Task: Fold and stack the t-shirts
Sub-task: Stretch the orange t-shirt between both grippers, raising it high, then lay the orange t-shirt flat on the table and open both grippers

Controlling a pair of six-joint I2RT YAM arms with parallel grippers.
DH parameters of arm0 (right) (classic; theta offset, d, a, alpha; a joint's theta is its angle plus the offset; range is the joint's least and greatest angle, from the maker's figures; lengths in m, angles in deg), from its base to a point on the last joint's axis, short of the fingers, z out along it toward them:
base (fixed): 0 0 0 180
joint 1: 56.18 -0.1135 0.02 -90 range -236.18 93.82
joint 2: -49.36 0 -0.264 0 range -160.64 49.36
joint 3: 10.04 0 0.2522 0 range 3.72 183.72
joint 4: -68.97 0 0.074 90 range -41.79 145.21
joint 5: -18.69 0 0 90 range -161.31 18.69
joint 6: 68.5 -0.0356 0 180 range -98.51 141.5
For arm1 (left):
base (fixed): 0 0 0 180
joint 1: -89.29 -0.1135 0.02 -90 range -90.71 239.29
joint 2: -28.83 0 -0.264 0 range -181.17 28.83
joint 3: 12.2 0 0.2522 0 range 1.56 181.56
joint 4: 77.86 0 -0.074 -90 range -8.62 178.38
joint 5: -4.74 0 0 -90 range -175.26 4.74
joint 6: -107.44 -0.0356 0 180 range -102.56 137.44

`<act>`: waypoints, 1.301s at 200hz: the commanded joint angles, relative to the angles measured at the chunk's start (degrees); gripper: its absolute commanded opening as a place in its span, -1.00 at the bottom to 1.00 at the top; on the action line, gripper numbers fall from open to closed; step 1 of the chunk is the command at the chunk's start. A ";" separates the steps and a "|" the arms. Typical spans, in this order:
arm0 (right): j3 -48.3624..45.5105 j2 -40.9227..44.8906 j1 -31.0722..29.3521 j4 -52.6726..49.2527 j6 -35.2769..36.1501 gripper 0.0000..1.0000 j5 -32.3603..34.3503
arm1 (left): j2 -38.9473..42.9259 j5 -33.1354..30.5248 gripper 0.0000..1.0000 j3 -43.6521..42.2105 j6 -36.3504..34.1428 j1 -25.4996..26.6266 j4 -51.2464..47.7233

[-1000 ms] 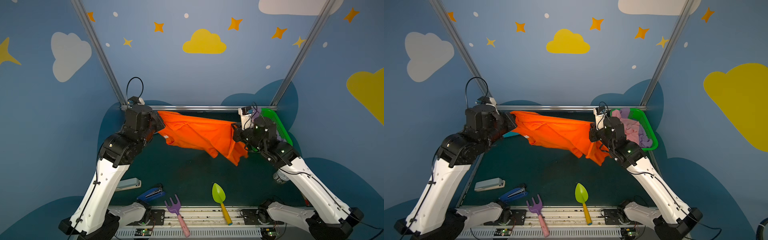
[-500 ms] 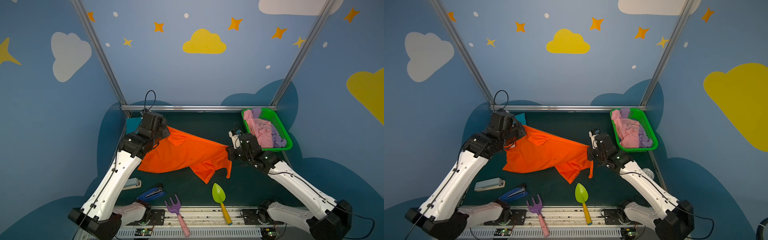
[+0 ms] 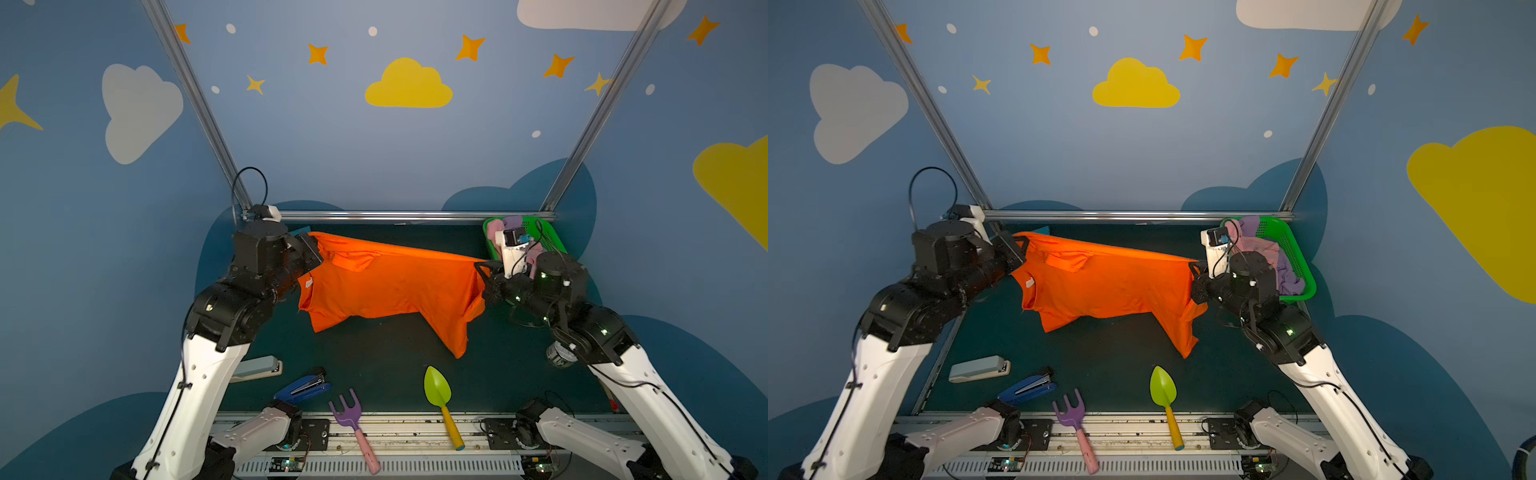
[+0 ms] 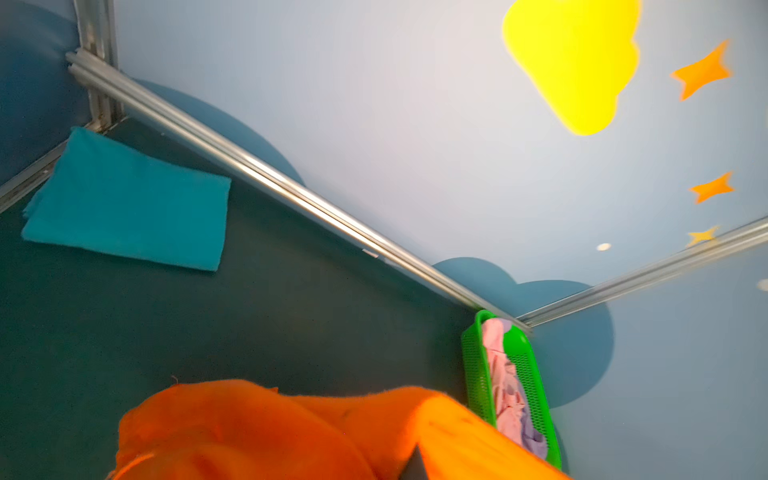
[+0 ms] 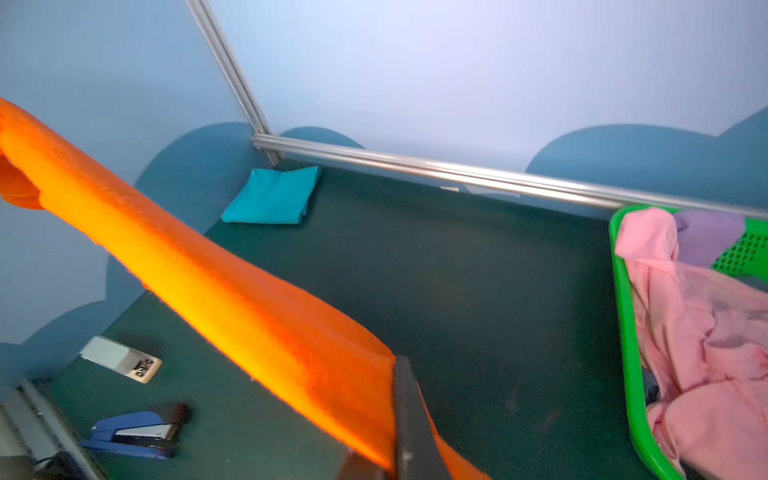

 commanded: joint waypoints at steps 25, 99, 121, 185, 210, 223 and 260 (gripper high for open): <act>8.30 3.69 -0.55 -6.49 -0.94 -1.00 -2.14 | 5.77 -1.80 -0.92 9.17 -1.54 -0.80 -0.92; 12.06 3.14 -0.55 -1.65 0.75 -1.00 1.78 | 5.46 -7.34 -0.92 13.16 -6.04 -0.85 4.02; 8.90 -1.03 -0.23 1.23 3.45 -1.00 5.11 | 3.17 -11.62 -0.92 8.18 -8.16 -0.88 7.68; 0.63 -24.76 10.17 10.36 3.39 -1.00 4.61 | -16.47 -11.49 -0.92 -9.95 -7.39 -3.91 21.84; 1.37 -37.95 14.98 14.05 0.28 -1.00 0.04 | -28.00 -4.70 -0.92 -13.65 -2.64 -7.57 27.78; 4.84 -45.30 16.11 14.52 0.27 -1.00 -0.47 | -35.76 -3.24 -0.91 -10.98 -1.00 -8.49 27.48; 26.16 -63.56 16.93 0.03 0.15 0.16 -2.27 | -57.48 2.85 -0.32 8.76 -2.18 -9.98 17.27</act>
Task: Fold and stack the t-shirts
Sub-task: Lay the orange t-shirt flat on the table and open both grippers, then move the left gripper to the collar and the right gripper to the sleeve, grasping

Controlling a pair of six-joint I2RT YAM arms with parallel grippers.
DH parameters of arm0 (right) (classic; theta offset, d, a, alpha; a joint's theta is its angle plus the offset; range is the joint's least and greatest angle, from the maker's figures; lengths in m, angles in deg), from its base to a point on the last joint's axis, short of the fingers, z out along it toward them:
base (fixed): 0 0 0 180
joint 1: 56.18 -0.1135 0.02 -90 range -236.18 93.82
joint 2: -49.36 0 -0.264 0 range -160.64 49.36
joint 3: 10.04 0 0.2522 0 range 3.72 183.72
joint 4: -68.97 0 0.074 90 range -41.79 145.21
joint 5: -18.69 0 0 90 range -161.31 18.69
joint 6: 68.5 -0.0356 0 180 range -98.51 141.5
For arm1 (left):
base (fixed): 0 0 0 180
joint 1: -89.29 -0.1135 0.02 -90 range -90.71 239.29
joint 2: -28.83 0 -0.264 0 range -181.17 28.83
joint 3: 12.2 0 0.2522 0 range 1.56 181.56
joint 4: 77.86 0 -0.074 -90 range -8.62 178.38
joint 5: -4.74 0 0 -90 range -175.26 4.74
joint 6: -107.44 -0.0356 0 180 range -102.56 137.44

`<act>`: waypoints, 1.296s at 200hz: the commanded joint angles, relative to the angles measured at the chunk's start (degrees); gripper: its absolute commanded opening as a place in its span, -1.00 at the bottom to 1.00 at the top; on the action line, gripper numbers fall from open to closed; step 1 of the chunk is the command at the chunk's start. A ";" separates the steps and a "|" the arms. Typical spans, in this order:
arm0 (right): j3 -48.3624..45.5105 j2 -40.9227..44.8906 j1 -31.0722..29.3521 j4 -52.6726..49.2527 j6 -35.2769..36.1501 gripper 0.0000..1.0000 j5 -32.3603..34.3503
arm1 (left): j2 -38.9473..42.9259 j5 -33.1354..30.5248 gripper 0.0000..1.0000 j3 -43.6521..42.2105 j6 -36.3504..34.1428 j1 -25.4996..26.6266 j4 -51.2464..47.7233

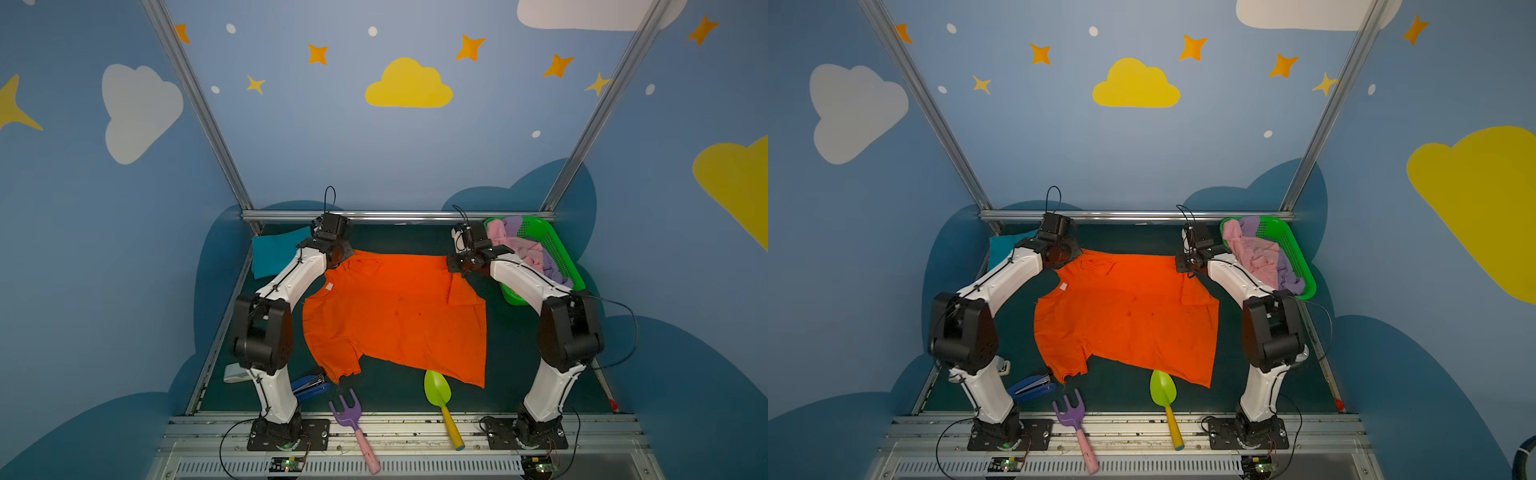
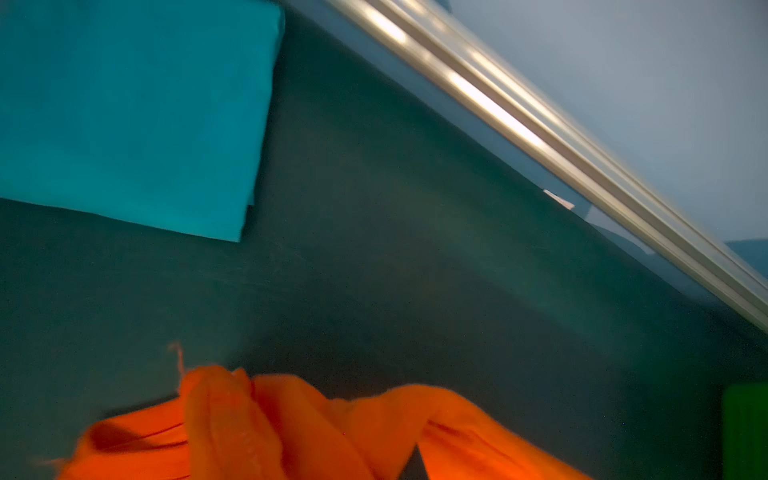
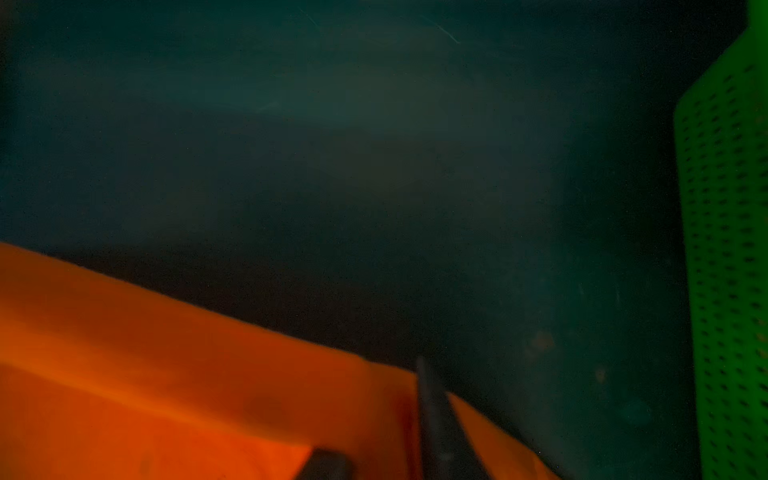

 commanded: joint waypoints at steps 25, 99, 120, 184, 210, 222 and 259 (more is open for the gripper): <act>29.44 -14.09 1.65 -22.99 -3.71 0.22 1.87 | -15.94 4.24 -0.06 24.32 0.86 -2.10 -12.38; 8.06 -2.02 0.35 -17.93 -4.15 -0.08 0.40 | -8.65 3.82 -0.16 8.79 1.06 1.61 -7.82; 3.14 -1.58 0.19 -18.37 -6.35 0.04 -1.15 | -9.89 3.56 -0.01 5.55 1.10 3.46 -7.24; -0.96 -1.15 0.26 -16.80 -6.72 0.10 -2.77 | -19.77 1.79 0.08 12.35 0.81 4.28 -6.90; -0.48 -1.54 0.43 -16.62 -6.71 0.10 -2.86 | -23.66 1.28 -0.34 16.77 0.40 4.28 -8.76; -0.05 -1.92 0.60 -16.69 -6.74 0.10 -2.86 | -24.11 0.85 -0.62 18.35 0.59 4.26 -9.54; 2.02 -3.62 0.61 -17.19 -6.83 0.09 -2.94 | -23.14 -0.19 -0.92 25.21 -0.96 4.45 -12.04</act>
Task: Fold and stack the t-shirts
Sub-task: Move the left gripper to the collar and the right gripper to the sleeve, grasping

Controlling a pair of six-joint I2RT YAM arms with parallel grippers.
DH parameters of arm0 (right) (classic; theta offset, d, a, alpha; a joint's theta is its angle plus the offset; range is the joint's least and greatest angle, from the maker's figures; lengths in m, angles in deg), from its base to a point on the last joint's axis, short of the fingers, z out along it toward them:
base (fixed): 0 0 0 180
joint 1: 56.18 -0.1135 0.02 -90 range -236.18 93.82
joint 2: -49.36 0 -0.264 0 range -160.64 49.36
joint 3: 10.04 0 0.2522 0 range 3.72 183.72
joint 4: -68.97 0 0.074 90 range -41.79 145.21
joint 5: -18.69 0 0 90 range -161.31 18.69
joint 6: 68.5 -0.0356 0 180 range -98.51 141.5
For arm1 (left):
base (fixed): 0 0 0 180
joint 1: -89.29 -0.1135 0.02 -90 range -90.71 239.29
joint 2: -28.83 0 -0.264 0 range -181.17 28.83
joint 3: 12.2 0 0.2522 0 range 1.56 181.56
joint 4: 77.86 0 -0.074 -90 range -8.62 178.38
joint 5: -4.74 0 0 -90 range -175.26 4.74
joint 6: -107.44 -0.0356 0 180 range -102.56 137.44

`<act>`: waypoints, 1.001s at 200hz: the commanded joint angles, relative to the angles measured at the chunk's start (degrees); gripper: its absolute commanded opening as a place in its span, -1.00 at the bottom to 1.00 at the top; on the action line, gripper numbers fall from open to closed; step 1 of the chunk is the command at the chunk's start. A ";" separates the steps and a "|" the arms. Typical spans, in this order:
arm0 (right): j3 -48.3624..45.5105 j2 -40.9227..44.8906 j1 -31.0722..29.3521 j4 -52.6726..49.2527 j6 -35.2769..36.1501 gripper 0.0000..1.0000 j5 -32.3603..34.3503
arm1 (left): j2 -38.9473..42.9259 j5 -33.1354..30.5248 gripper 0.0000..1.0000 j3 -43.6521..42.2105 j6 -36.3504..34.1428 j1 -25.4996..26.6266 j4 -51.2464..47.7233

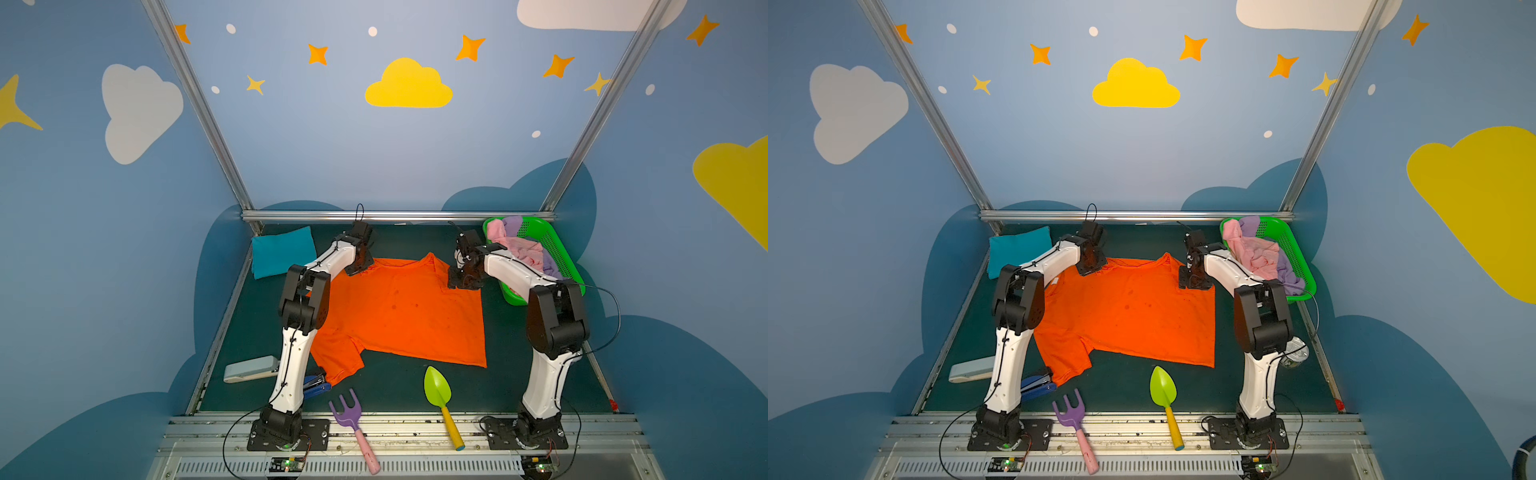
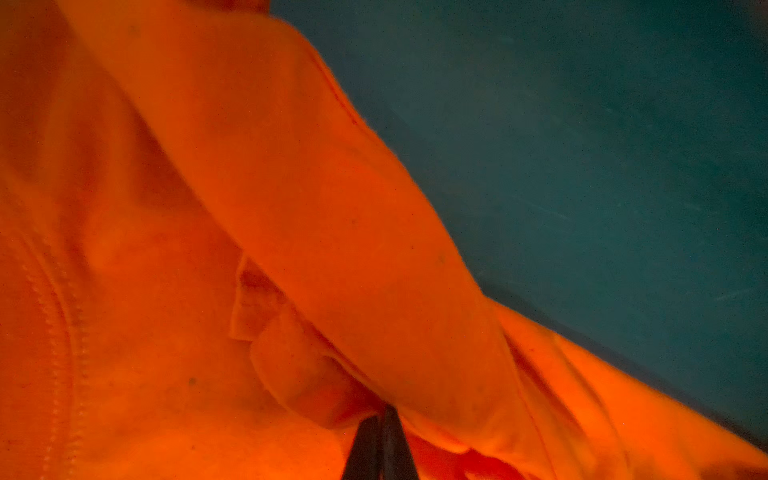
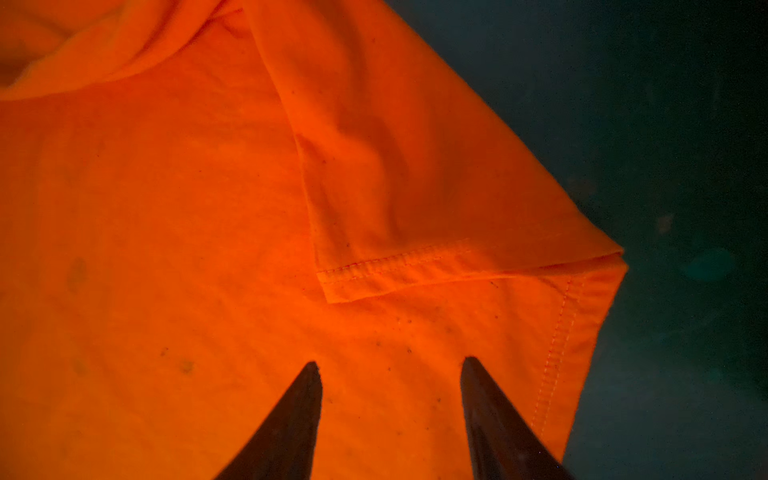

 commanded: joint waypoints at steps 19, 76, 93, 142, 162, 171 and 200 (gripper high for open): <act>3.82 -2.53 0.17 -1.01 -0.83 0.09 -0.56 | -0.27 -2.29 -0.92 12.11 -2.79 0.27 -5.74; 6.46 -3.62 0.33 -1.97 -0.49 0.10 0.58 | -14.81 -3.32 -0.39 42.37 -10.36 2.94 -6.11; 6.93 -3.97 0.52 -2.14 -0.56 0.11 0.59 | -21.87 -2.82 0.30 55.14 -9.80 2.91 -7.17; 7.48 -5.57 0.19 -2.75 -0.50 0.10 -0.12 | -10.61 -1.64 0.33 37.87 -10.33 2.80 -0.19; 7.40 -6.89 -1.07 -2.63 -0.17 0.11 -0.18 | -5.56 -2.45 0.13 30.96 -10.33 2.74 -3.02; 7.44 -7.57 -1.60 -2.54 0.03 0.13 0.11 | -4.11 -2.76 0.05 29.46 -9.90 2.65 -6.24; 9.37 -10.94 -2.84 -2.04 0.49 0.12 1.52 | 1.08 -3.86 -0.18 18.39 -7.88 2.28 -9.15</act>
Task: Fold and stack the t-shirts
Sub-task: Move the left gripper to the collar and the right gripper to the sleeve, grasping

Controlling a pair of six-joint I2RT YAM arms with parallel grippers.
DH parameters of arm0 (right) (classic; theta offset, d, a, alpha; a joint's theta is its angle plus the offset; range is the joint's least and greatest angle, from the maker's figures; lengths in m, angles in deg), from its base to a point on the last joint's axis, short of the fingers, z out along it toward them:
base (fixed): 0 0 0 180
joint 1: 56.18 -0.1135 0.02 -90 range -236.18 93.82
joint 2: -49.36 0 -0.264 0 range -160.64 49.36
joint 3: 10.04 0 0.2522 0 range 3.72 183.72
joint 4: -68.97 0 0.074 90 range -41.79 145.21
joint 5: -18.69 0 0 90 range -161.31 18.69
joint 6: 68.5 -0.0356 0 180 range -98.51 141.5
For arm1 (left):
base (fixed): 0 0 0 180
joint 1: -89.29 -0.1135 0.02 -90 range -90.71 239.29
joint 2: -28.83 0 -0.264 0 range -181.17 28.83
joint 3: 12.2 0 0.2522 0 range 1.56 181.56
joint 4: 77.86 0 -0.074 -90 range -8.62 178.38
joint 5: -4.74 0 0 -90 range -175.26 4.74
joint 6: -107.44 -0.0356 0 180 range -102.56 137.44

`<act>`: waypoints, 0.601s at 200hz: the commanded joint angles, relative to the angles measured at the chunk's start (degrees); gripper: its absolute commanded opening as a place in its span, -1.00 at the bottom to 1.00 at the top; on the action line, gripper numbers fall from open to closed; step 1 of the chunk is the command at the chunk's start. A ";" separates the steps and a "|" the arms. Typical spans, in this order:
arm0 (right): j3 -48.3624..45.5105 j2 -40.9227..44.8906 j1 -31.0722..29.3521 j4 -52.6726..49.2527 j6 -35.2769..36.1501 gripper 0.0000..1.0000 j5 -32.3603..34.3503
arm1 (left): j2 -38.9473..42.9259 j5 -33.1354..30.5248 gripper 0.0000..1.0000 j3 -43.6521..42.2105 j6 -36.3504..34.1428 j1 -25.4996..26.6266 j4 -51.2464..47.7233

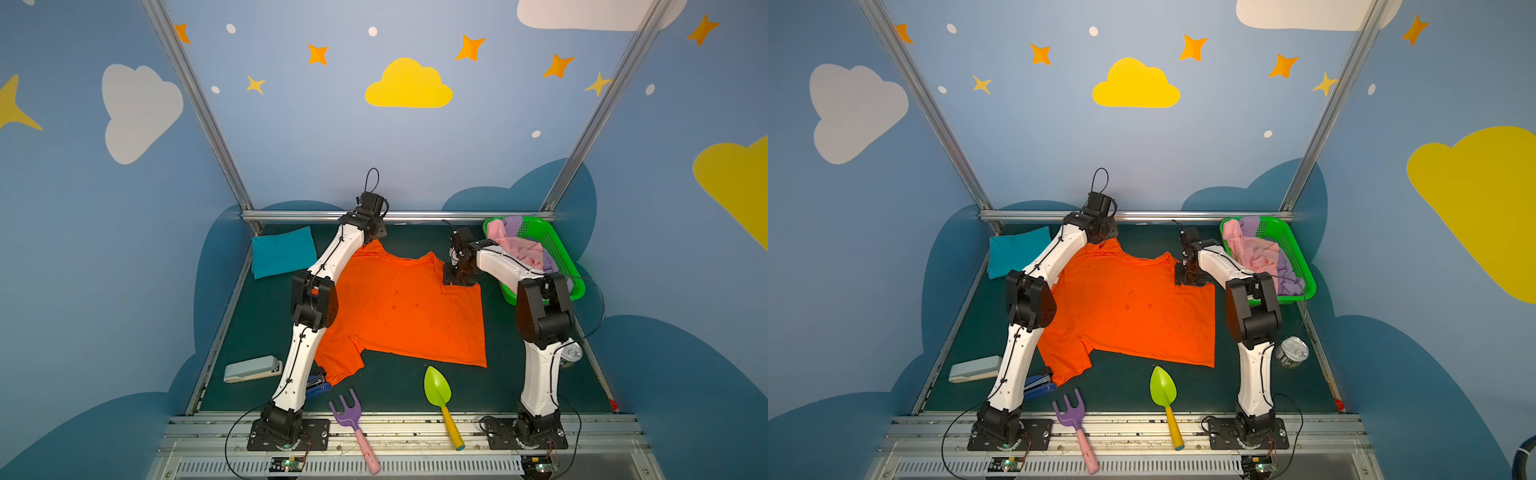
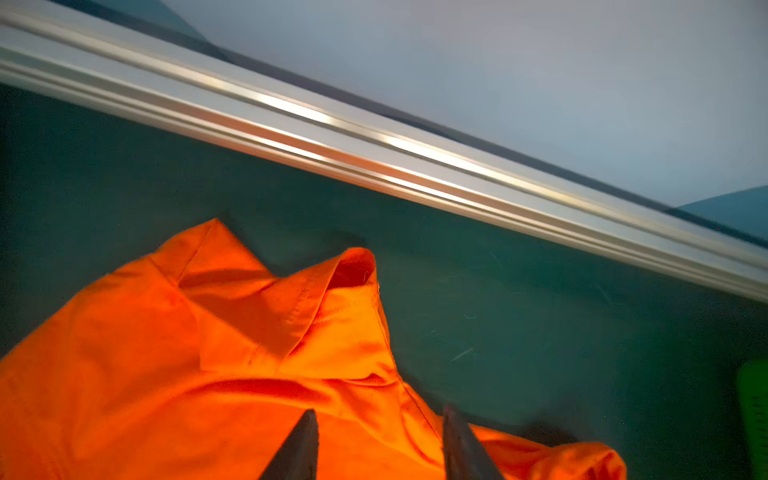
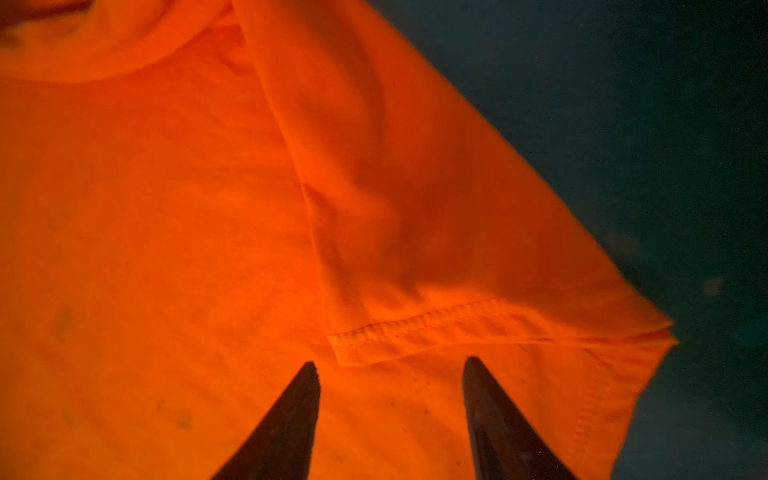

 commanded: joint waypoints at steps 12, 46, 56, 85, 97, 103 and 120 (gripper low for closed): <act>4.25 -4.87 -1.25 -1.05 1.02 0.07 1.96 | 8.73 -0.34 -0.21 -15.94 2.87 -0.90 -0.22; 8.03 -8.74 -0.35 -1.25 2.02 0.03 2.24 | 16.05 2.47 -0.22 -35.50 7.93 -3.04 7.72; 8.45 -9.32 -0.33 -1.21 2.22 -0.04 2.43 | 16.83 2.84 -0.22 -38.79 9.20 -3.92 8.30; 9.81 -9.55 -0.04 -0.91 1.84 -0.91 3.84 | 19.06 2.54 -0.23 -48.38 11.09 -5.69 10.68; 11.20 -9.40 0.41 -0.89 1.75 -1.00 5.04 | 19.53 2.12 -0.25 -51.50 11.72 -6.17 11.47; 12.31 -9.39 0.67 -1.10 1.87 -1.00 5.44 | 19.57 1.98 -0.26 -52.66 12.09 -6.43 11.50; 17.17 -10.23 1.71 -2.65 2.23 -1.00 7.30 | 19.71 2.31 -0.32 -55.39 13.29 -7.13 11.47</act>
